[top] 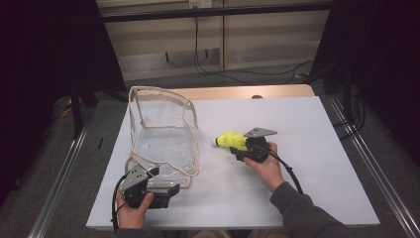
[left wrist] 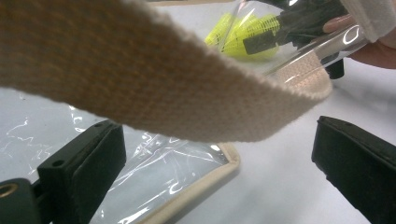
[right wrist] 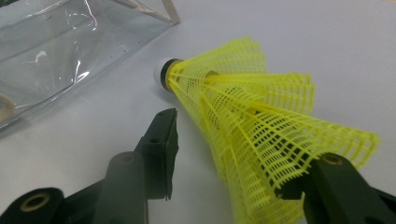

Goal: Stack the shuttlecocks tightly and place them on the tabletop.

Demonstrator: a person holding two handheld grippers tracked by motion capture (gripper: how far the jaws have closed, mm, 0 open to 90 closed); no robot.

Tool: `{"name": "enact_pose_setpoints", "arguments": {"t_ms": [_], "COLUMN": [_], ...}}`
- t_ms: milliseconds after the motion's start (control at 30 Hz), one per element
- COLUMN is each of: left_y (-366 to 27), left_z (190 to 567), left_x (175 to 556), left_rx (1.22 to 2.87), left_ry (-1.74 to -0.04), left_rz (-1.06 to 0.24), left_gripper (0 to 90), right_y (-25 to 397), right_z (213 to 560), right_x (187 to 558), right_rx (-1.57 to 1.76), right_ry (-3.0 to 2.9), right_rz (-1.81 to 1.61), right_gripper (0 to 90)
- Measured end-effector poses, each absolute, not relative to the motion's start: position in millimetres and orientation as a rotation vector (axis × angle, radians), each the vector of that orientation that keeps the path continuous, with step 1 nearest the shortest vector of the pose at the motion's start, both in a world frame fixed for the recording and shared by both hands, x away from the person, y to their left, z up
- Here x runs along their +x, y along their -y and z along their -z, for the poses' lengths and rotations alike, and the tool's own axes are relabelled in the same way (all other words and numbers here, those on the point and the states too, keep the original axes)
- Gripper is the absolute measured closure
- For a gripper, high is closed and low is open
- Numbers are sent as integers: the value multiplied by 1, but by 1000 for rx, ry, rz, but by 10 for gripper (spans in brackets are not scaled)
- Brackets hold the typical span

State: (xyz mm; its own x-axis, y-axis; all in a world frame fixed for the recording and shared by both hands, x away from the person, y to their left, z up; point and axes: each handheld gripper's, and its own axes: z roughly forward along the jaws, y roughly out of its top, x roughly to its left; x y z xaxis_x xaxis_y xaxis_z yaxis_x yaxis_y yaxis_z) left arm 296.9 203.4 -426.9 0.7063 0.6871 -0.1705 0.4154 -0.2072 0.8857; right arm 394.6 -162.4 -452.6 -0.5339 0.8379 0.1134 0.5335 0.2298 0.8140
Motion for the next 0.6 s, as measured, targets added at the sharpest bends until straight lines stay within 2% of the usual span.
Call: {"name": "enact_pose_setpoints", "arguments": {"t_ms": [133,267,400,567,600], "left_y": [-204,-203,-204,-204,-204], "left_z": [427,427,427,427,427], "left_x": [297,297,297,297,297], "left_rx": [1838,1838,1837,1836,1835], "left_ry": [-863,-865,-864,-863,-863], "left_rz": [-315,-315,-314,-313,-312], "left_gripper": [29,29,29,29,29], "right_y": [161,158,155,154,154], "right_z": [454,455,456,457,457], "right_x": [396,397,400,403,404], "right_rx": [1256,1230,1263,1261,1261], "right_ry": [-2155,-2149,-2135,-2122,-2123], "right_rz": [-1200,-1166,-1173,-1143,-1147], "right_gripper": [529,507,537,682,740]}}
